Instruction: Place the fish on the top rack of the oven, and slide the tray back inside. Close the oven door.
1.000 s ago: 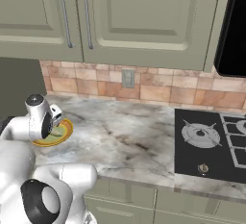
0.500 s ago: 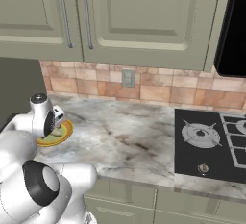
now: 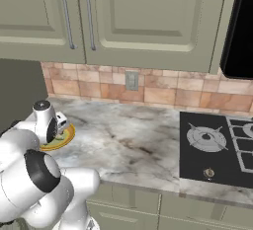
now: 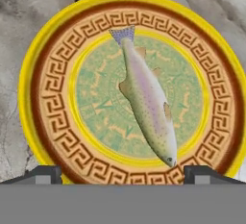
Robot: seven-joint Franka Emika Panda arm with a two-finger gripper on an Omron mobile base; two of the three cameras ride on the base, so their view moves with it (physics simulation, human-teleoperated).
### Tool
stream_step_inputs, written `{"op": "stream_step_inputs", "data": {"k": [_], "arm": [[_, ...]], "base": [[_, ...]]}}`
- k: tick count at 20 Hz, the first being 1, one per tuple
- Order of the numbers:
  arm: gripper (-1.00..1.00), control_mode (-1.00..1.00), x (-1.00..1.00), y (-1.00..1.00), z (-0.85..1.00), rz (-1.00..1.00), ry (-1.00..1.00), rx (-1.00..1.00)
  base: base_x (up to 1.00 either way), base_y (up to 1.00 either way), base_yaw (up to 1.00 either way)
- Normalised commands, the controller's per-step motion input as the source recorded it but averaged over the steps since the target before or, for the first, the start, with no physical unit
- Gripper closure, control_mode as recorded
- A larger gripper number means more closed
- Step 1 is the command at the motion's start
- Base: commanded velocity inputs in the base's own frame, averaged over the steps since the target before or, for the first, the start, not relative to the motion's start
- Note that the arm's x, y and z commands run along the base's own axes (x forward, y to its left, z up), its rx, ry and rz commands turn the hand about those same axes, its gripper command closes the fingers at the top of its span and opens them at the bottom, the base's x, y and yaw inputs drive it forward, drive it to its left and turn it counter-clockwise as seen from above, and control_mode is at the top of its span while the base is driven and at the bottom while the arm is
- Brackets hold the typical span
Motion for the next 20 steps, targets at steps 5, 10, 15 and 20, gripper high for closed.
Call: {"op": "stream_step_inputs", "data": {"k": [5, 10, 15, 20], "arm": [[-1.0, -1.0, 0.19, 0.0, -0.16, 0.0, 0.0, 0.0], [-1.0, -1.0, 0.27, 0.0, -0.09, 0.0, 0.05, 0.0], [-1.0, -1.0, 0.29, 0.05, -0.04, 0.0, 0.08, 0.0], [-1.0, -1.0, 0.28, 0.26, -0.09, 0.0, 0.07, 0.0]], "base": [[0.0, 0.0, 0.0], [0.0, 0.0, 0.0], [0.0, 0.0, 0.0], [0.0, 0.0, 0.0]]}}
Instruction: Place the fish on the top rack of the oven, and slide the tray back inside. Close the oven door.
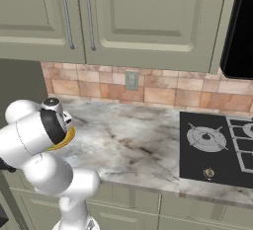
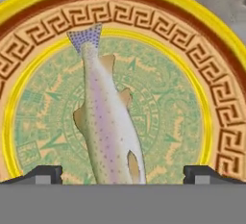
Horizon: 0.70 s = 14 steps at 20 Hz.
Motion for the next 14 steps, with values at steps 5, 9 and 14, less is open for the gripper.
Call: {"op": "stream_step_inputs", "data": {"k": [5, 9, 14], "arm": [[-1.0, -1.0, 0.19, 0.38, -0.18, 0.0, 0.01, -0.02], [-1.0, -1.0, 0.08, 0.28, -0.26, 0.0, 0.0, -0.03], [1.0, -1.0, 0.0, 0.06, -0.4, 0.0, 0.0, -0.05]], "base": [[0.0, 0.0, 0.0], [0.0, 0.0, 0.0], [0.0, 0.0, 0.0]]}}
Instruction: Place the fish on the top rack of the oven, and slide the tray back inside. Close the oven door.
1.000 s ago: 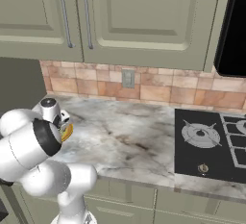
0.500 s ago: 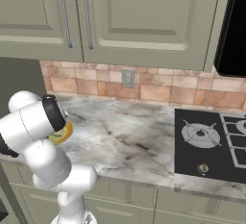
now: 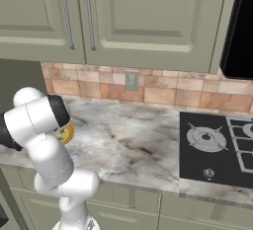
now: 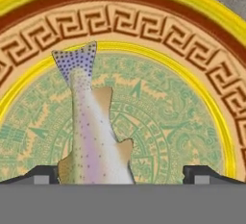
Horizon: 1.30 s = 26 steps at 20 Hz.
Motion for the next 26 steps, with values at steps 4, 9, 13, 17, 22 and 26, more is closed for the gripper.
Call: {"op": "stream_step_inputs", "data": {"k": [4, 9, 13, 17, 22, 26], "arm": [[1.0, -1.0, 0.0, 0.0, -0.19, 0.0, -0.01, -0.01], [1.0, -1.0, -0.07, -0.06, 0.0, 0.0, -0.04, 0.0], [1.0, -1.0, -0.36, -0.34, 0.23, 0.0, -0.15, 0.0], [1.0, -1.0, -0.37, -0.34, 0.57, 0.0, -0.05, 0.0], [1.0, -1.0, -0.36, -0.34, 0.69, 0.0, 0.0, 0.0], [1.0, -1.0, -0.52, -0.34, 0.54, 0.0, 0.0, 0.0]], "base": [[0.0, 0.0, 0.0], [0.0, 0.0, 0.0], [0.0, 0.0, 0.0], [0.0, 0.0, 0.0], [0.0, 0.0, 0.0], [0.0, 0.0, 0.0]]}}
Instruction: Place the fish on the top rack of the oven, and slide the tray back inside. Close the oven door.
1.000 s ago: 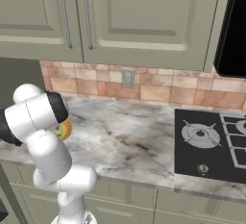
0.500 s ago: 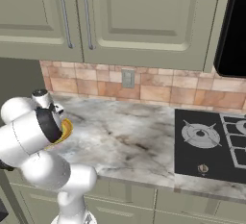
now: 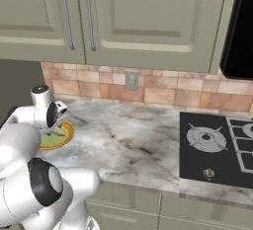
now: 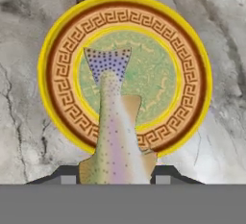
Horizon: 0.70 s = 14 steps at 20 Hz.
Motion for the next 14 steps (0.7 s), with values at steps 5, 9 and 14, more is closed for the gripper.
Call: {"op": "stream_step_inputs", "data": {"k": [5, 9, 14], "arm": [[1.0, -1.0, -0.59, -0.44, 0.43, 0.0, 0.0, 0.0], [1.0, -1.0, -0.69, -0.56, 0.26, 0.0, 0.0, 0.0], [1.0, -1.0, -0.6, -0.53, 0.2, 0.0, 0.0, 0.0]], "base": [[0.0, 0.0, 0.0], [0.0, 0.0, 0.0], [0.0, 0.0, 0.0]]}}
